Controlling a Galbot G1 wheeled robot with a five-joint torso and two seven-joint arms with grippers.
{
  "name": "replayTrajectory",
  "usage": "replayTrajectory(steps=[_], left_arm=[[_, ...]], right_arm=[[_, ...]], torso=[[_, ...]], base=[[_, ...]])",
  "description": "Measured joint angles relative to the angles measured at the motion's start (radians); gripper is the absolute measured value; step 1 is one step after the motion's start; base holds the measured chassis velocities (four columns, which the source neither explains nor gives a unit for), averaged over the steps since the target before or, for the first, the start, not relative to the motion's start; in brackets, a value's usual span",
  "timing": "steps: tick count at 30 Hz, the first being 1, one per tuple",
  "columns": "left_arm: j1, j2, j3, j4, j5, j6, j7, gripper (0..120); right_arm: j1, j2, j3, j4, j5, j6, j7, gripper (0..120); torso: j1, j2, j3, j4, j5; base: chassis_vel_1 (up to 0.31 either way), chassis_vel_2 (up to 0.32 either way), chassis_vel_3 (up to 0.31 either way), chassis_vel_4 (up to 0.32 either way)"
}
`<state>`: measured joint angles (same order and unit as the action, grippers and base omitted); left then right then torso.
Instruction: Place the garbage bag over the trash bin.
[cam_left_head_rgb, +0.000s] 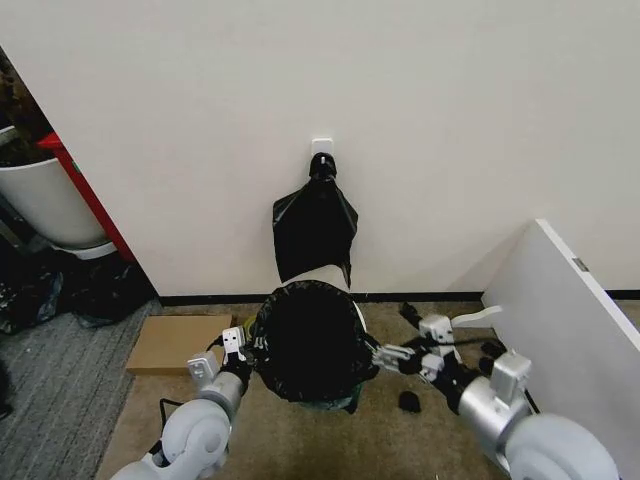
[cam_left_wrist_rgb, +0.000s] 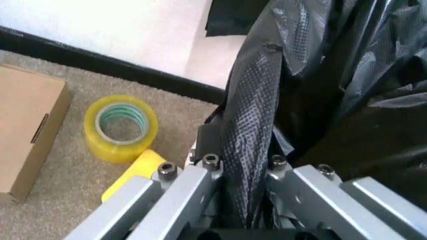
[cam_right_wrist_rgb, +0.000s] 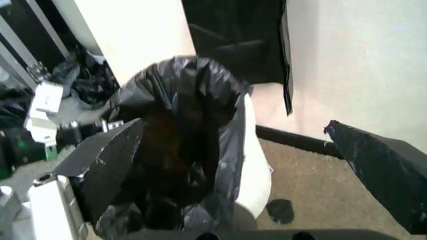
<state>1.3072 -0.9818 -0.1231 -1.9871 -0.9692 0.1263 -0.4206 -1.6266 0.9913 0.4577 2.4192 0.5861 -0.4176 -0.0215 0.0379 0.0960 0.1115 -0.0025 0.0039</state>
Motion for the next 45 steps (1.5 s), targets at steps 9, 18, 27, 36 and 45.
replayTrajectory(steps=[9, 18, 27, 36, 45], left_arm=[[0.007, -0.008, 0.008, -0.011, 0.031, -0.008, -0.009, 1], [0.016, -0.011, 0.012, -0.036, 0.062, -0.025, -0.013, 1], [0.015, -0.016, 0.017, -0.033, 0.062, -0.029, -0.011, 1], [0.015, -0.018, 0.02, -0.039, 0.061, -0.035, -0.01, 1], [0.018, -0.019, 0.019, -0.039, 0.061, -0.041, -0.011, 1]], right_arm=[[-0.02, 0.04, -0.118, -0.02, -0.185, 0.051, 0.026, 100], [0.027, 0.082, -0.211, -0.141, -0.469, 0.111, 0.063, 95], [0.034, 0.086, -0.218, -0.176, -0.503, 0.113, 0.075, 65], [0.052, 0.067, -0.214, -0.182, -0.495, 0.104, 0.064, 31], [0.047, 0.065, -0.214, -0.179, -0.493, 0.099, 0.063, 0]], torso=[[0.0, 0.0, 0.0, 0.0002, 0.0], [0.0, 0.0, 0.0, 0.0003, -0.0002], [0.0, 0.0, 0.0, 0.0002, -0.0003], [0.0, 0.0, 0.0, 0.0003, -0.0002], [0.0, 0.0, 0.0, 0.0003, -0.0002]], base=[[0.0, 0.0, 0.0, 0.0], [0.0, 0.0, 0.0, 0.0], [0.0, 0.0, 0.0, 0.0], [0.0, 0.0, 0.0, 0.0], [0.0, 0.0, 0.0, 0.0]])
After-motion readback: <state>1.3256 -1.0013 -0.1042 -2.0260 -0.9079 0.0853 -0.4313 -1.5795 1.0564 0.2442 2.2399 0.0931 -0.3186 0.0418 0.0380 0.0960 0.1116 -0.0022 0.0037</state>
